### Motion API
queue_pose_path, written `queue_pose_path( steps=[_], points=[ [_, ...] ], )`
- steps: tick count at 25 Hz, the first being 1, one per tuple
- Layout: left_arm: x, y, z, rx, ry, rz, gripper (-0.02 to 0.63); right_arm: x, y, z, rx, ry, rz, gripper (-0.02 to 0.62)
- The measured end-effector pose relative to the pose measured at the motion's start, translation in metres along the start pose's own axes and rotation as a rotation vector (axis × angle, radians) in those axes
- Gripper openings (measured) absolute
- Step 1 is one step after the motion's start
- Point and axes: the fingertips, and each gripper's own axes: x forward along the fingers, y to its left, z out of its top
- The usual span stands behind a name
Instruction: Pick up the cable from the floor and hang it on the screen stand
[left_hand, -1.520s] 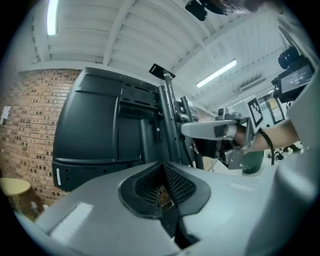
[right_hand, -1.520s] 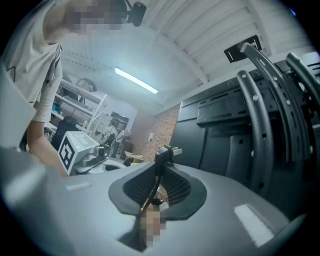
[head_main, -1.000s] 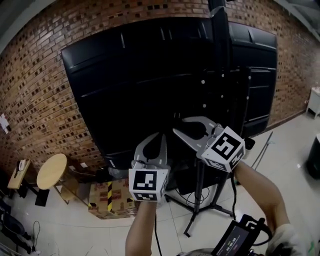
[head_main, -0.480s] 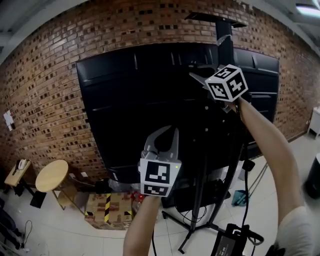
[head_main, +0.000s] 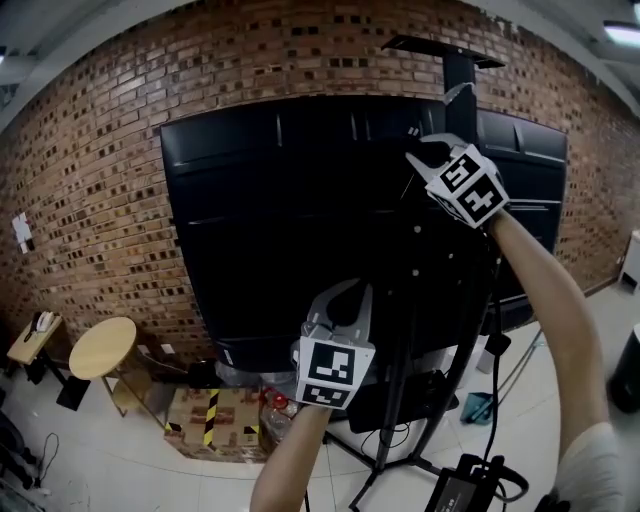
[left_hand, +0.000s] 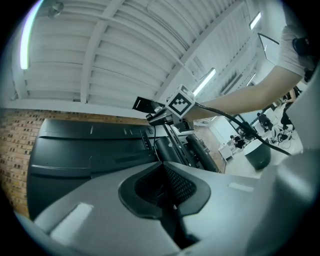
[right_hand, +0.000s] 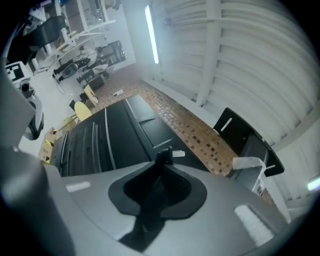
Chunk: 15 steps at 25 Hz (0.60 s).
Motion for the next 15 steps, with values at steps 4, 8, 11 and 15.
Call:
queue_pose_path(
  steps=[4,8,11,15],
  points=[
    [0.012,-0.012,0.001,0.008,-0.006,-0.035,0.02,-0.037,0.0,-0.024,0.127,-0.131,-0.114,0.049],
    [0.022,-0.028,-0.002,0.013,-0.009,-0.074,0.02,-0.073,-0.013,-0.074,0.35,-0.231,-0.274,0.049],
    [0.024,-0.039,0.0,0.017,-0.01,-0.1,0.02,-0.084,0.003,-0.109,0.399,-0.216,-0.31,0.049],
    [0.03,-0.049,0.002,0.044,-0.012,-0.138,0.02,-0.082,0.003,-0.105,0.196,-0.162,-0.361,0.049]
  ],
)
